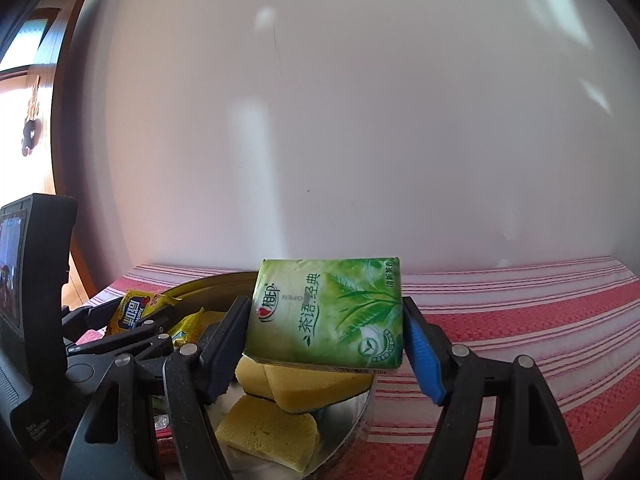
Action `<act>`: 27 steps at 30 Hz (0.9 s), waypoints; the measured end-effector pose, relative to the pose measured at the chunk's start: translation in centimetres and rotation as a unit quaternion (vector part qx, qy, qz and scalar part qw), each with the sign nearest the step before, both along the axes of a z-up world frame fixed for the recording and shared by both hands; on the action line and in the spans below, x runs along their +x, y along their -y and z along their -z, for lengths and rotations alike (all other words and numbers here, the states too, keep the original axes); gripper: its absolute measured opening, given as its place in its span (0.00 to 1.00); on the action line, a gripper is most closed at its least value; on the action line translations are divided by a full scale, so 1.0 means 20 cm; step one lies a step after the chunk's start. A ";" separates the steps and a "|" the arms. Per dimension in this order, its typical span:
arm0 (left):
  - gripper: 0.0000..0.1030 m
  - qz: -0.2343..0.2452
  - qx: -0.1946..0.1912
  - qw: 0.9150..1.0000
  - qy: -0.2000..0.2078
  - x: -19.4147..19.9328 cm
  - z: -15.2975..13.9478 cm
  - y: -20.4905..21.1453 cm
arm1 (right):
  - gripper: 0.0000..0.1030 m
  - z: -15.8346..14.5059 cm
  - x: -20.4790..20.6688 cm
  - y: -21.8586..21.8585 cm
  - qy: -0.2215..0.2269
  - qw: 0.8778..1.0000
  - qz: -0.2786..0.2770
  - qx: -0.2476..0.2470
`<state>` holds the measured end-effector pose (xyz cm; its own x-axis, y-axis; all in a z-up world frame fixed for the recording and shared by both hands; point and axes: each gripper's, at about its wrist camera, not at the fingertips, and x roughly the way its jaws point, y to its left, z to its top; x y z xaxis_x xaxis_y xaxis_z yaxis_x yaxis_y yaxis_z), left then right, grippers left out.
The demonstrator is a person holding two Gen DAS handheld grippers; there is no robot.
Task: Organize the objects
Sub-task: 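Lower both packets over the tin and open both tools to release them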
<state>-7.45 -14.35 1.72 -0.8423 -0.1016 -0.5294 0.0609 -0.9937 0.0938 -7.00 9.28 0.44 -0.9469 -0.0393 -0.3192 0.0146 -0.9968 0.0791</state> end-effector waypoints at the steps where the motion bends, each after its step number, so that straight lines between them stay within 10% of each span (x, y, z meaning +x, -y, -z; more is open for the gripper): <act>1: 0.49 -0.002 0.001 1.000 -0.001 0.00 0.00 0.01 | 0.72 0.00 0.01 -0.02 -0.002 1.000 0.001 0.004; 27: 0.49 -0.043 -0.029 0.998 0.045 -0.04 0.05 0.08 | 0.72 0.00 -0.12 0.04 0.078 0.996 -0.031 0.010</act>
